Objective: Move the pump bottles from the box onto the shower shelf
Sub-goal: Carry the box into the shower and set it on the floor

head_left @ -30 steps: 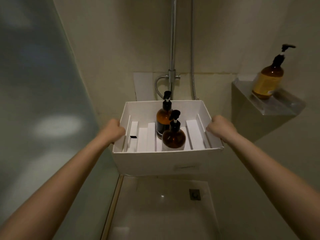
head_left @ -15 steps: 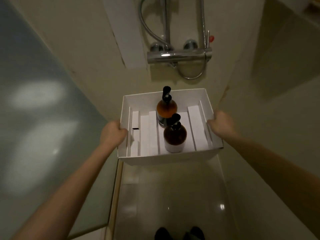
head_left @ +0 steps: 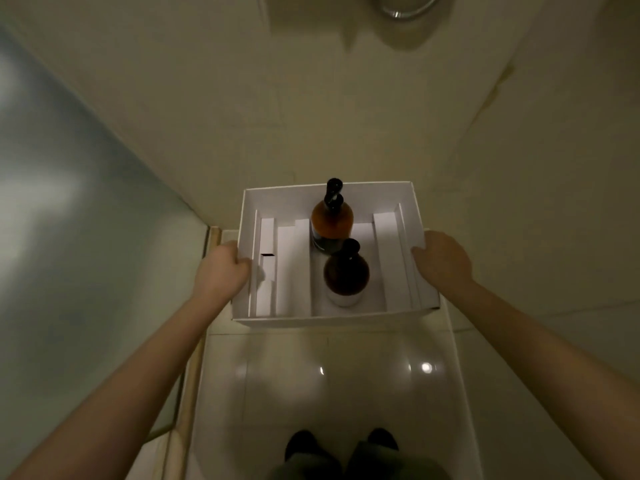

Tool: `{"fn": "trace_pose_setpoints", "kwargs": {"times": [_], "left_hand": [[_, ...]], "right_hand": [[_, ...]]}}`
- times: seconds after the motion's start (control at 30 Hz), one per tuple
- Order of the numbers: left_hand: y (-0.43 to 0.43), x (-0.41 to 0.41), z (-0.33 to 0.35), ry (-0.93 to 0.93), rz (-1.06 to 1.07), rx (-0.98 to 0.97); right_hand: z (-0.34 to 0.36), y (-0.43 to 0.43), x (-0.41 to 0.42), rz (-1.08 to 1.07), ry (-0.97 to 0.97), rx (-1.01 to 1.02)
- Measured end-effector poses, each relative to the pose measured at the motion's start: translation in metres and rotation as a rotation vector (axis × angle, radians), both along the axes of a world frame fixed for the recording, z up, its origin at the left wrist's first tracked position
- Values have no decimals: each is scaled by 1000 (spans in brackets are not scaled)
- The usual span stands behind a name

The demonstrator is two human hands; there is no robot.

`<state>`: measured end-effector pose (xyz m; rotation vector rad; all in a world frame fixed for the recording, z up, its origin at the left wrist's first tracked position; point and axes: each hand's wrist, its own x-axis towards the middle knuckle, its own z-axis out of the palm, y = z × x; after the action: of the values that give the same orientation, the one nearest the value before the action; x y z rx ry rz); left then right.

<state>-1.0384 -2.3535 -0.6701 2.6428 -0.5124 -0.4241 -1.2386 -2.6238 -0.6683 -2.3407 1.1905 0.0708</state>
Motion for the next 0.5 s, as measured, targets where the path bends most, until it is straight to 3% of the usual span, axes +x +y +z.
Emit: {"fn": "trace_pose_setpoints", "kwargs": {"times": [0.5], "left_hand": [[-4,-5,-296,-8,-16,16]], "right_hand": [[-297,1,-3,13,7,12]]}}
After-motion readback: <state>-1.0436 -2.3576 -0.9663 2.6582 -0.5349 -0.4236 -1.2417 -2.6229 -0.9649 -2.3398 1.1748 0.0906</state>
